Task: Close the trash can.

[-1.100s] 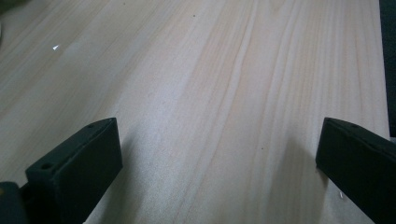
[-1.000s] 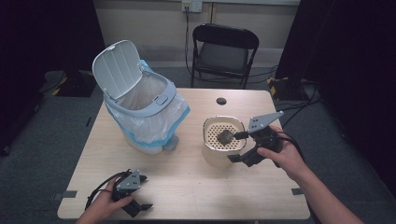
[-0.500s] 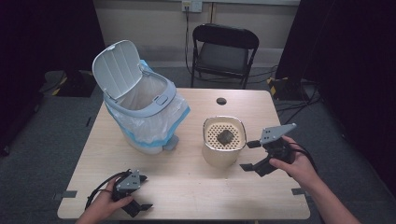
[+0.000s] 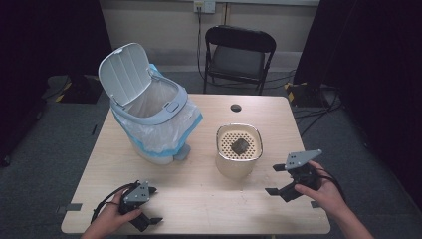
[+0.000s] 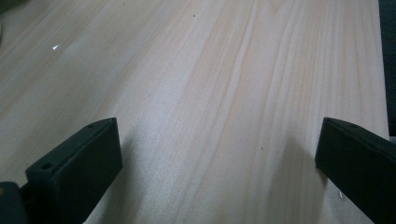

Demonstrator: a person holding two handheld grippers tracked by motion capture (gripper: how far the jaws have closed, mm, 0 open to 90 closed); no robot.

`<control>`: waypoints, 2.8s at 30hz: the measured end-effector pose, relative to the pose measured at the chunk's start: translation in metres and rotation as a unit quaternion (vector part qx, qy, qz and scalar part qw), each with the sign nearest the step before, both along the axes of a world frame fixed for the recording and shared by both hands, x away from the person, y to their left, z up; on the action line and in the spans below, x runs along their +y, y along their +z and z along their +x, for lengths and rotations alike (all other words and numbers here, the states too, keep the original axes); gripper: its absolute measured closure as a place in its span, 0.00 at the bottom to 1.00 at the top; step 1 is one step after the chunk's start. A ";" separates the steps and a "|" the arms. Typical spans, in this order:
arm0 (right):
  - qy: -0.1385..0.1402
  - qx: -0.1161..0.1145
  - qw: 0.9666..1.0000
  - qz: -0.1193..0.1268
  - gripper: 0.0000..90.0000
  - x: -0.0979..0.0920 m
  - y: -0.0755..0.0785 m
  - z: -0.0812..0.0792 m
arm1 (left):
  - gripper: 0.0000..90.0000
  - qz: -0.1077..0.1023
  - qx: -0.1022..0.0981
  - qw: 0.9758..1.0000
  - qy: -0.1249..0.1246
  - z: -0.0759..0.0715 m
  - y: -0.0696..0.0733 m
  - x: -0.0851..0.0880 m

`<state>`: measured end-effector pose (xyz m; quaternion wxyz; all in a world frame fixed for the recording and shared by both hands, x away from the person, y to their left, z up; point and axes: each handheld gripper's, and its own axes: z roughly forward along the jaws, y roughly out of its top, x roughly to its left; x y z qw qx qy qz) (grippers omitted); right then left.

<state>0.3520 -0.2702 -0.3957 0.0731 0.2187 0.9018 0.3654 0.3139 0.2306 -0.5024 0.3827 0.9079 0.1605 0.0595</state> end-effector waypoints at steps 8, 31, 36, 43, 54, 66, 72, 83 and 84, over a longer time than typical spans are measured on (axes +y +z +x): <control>-0.025 0.025 0.999 0.008 0.16 -0.013 -0.049 -0.003 | 0.00 -0.006 0.003 1.000 0.002 0.000 0.000 0.000; -0.061 -0.026 0.998 0.014 0.14 -0.021 -0.103 -0.002 | 0.18 -0.027 0.006 0.995 0.093 0.016 0.049 0.044; -0.064 -0.027 0.997 0.017 0.14 -0.021 -0.104 -0.003 | 0.18 -0.036 0.002 0.993 0.116 0.024 0.074 0.060; -0.063 -0.028 0.997 0.017 0.14 -0.021 -0.104 -0.003 | 0.18 -0.041 0.012 0.991 0.130 0.033 0.092 0.071; -0.063 -0.028 0.997 0.017 0.14 -0.021 -0.104 -0.003 | 0.18 -0.044 0.007 0.987 0.157 0.052 0.142 0.095; -0.064 -0.028 0.997 0.017 0.14 -0.021 -0.104 -0.003 | 0.18 -0.057 -0.016 0.980 0.192 0.082 0.205 0.123; -0.064 -0.029 0.997 0.017 0.14 -0.021 -0.104 -0.003 | 0.18 -0.059 -0.020 0.976 0.210 0.096 0.226 0.130; -0.064 -0.029 0.997 0.017 0.14 -0.021 -0.104 -0.003 | 0.18 -0.073 -0.024 0.973 0.219 0.125 0.256 0.123; -0.063 -0.028 0.997 0.017 0.14 -0.021 -0.104 -0.003 | 0.18 -0.077 -0.026 0.973 0.216 0.127 0.258 0.121</control>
